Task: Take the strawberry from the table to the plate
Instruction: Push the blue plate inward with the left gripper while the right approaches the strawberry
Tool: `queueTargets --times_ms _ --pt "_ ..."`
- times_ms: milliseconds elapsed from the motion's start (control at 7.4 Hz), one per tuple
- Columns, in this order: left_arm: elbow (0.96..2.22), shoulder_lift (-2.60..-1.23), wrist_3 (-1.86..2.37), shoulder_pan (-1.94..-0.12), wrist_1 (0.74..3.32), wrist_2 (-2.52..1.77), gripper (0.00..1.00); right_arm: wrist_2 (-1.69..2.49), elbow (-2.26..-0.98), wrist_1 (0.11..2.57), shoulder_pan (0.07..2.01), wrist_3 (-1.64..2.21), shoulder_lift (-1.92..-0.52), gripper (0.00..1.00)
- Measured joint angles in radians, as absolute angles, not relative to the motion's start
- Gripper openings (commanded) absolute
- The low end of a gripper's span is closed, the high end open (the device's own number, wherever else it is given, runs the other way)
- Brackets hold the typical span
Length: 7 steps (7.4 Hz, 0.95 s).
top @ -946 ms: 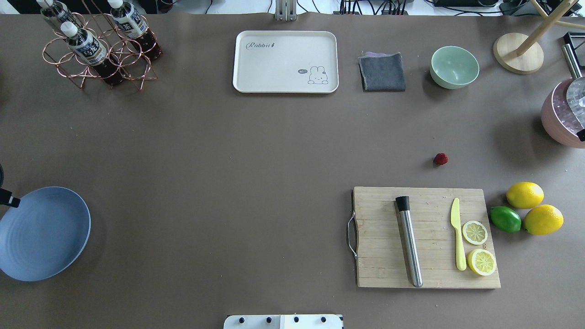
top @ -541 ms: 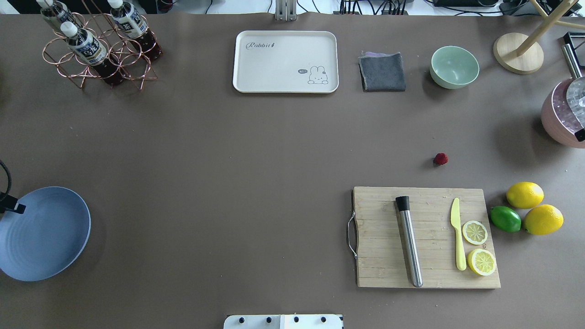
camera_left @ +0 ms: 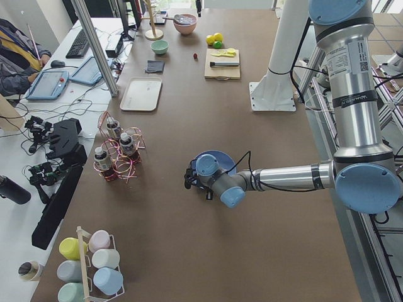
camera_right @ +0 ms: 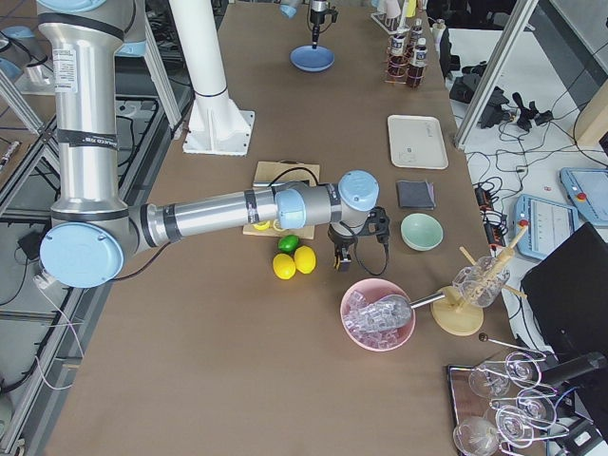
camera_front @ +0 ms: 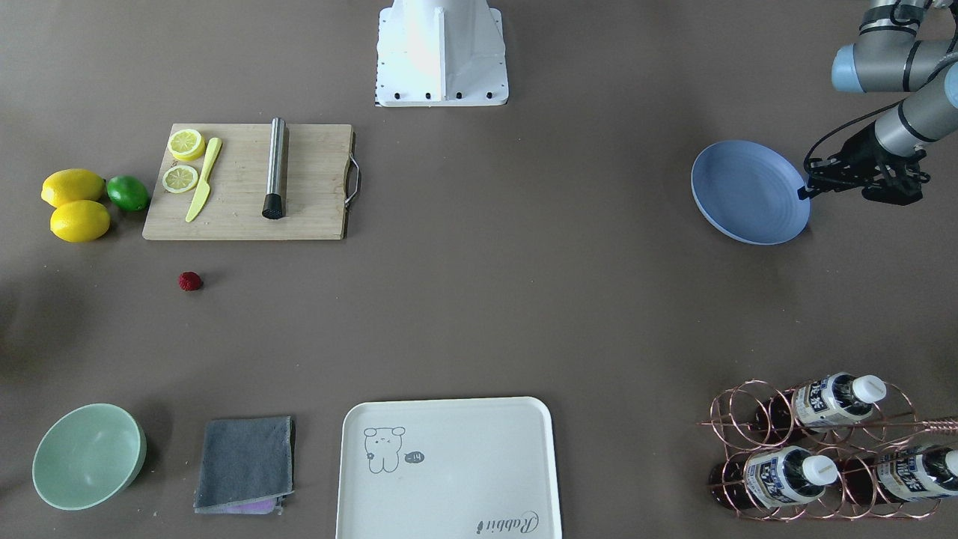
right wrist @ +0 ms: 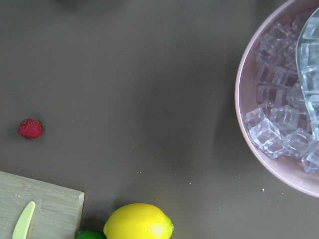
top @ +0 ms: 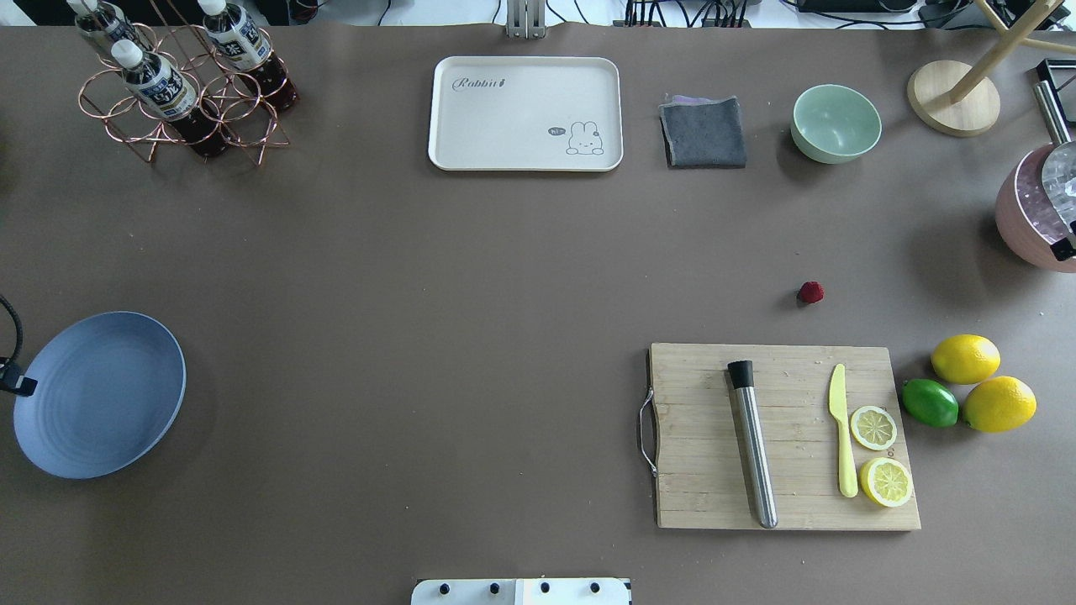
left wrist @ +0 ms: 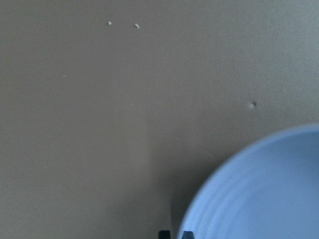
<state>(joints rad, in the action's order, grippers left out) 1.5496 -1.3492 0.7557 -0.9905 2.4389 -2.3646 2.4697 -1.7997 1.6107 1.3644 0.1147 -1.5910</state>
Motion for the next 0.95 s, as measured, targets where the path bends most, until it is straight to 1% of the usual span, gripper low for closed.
queueTargets --times_ms 405,676,946 --pt "1.594 -1.371 0.822 -0.996 2.439 -2.407 0.00 2.462 -1.797 1.611 1.335 0.186 -1.528 1.00" --pt "1.645 -1.457 0.991 -1.001 2.434 -2.464 0.00 2.422 -1.773 1.611 1.245 0.301 -1.426 0.99" --pt "1.666 -1.591 1.194 -0.988 2.429 -2.470 0.00 2.356 -1.756 1.611 1.138 0.371 -1.354 0.96"
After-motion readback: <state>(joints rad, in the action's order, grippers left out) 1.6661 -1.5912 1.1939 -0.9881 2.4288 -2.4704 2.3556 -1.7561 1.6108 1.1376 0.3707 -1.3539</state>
